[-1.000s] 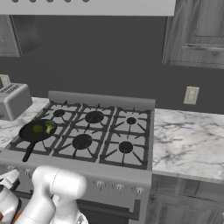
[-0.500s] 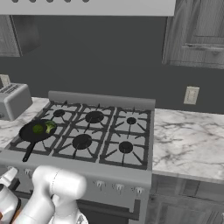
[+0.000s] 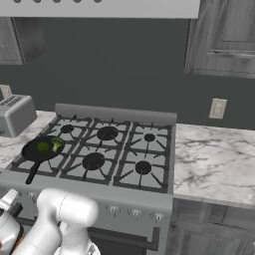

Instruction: Put the lime and broccoli in the pan. Then turn on the front left burner and set the heat to medium.

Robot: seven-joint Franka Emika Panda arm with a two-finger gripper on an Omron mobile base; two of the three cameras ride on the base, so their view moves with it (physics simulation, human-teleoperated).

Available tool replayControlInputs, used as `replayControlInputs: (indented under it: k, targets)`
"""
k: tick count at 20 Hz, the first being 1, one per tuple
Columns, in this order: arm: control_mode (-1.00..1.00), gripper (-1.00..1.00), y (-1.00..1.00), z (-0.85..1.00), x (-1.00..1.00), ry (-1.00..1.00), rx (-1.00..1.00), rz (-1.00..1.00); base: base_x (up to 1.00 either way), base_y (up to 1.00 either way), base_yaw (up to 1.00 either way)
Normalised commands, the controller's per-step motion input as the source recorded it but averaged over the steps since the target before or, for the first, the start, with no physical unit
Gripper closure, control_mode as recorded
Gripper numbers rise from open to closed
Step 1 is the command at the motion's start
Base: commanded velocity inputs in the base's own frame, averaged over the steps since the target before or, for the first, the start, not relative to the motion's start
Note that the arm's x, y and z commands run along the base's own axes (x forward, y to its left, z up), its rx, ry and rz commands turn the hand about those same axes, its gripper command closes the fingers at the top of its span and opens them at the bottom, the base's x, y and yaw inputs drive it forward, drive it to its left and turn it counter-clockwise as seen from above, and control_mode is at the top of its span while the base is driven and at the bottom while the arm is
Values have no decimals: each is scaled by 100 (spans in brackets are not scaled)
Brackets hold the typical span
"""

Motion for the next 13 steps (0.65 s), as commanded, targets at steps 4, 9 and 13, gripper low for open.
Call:
replayControlInputs:
  k: [4, 9, 13]
  targets:
    - [-100, 100, 0, -1, 10, 0, -15, 0, 0, 0, 0]
    - [-100, 100, 0, -2, 12, 0, -15, 0, 0, 0, 0]
    - [-100, 100, 0, -4, 11, 0, -16, 0, 0, 0, 0]
